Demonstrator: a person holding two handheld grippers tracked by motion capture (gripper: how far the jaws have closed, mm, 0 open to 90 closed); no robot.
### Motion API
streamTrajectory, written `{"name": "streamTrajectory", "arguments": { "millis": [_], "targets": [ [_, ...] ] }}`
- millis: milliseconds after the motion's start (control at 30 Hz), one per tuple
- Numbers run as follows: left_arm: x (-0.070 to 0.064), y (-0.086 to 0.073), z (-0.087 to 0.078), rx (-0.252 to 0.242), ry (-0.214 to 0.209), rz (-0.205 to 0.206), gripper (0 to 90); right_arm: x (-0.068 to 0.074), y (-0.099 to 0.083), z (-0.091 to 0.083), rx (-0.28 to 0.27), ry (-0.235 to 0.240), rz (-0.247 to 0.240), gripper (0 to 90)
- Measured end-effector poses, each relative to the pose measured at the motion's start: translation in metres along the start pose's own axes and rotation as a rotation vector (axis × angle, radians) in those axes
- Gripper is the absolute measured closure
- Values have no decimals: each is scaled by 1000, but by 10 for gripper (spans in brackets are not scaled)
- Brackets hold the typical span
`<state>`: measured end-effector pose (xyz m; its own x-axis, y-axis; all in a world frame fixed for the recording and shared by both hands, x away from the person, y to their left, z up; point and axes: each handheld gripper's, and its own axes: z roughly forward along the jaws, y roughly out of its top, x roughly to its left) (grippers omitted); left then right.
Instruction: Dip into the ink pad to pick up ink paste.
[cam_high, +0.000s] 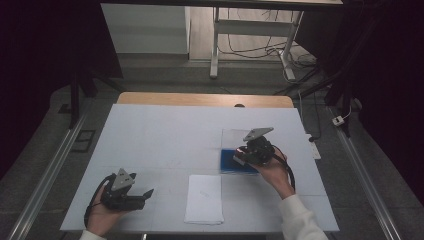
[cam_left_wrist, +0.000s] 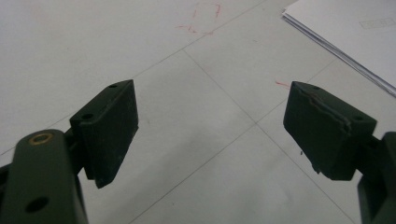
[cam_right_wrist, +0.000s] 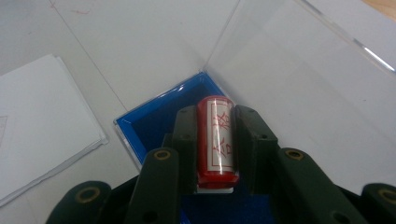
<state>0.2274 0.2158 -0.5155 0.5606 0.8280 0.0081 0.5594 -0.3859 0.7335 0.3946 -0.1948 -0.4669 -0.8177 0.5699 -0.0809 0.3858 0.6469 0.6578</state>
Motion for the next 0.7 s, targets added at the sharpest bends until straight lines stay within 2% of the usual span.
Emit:
{"name": "streamTrajectory", "arguments": {
  "millis": [333, 700],
  "targets": [
    [1, 0, 0, 2, 7, -2, 185, 3, -1, 6, 12, 2, -12, 699],
    [1, 0, 0, 2, 7, -2, 185, 7, -1, 8, 41, -19, -17, 700]
  ]
}}
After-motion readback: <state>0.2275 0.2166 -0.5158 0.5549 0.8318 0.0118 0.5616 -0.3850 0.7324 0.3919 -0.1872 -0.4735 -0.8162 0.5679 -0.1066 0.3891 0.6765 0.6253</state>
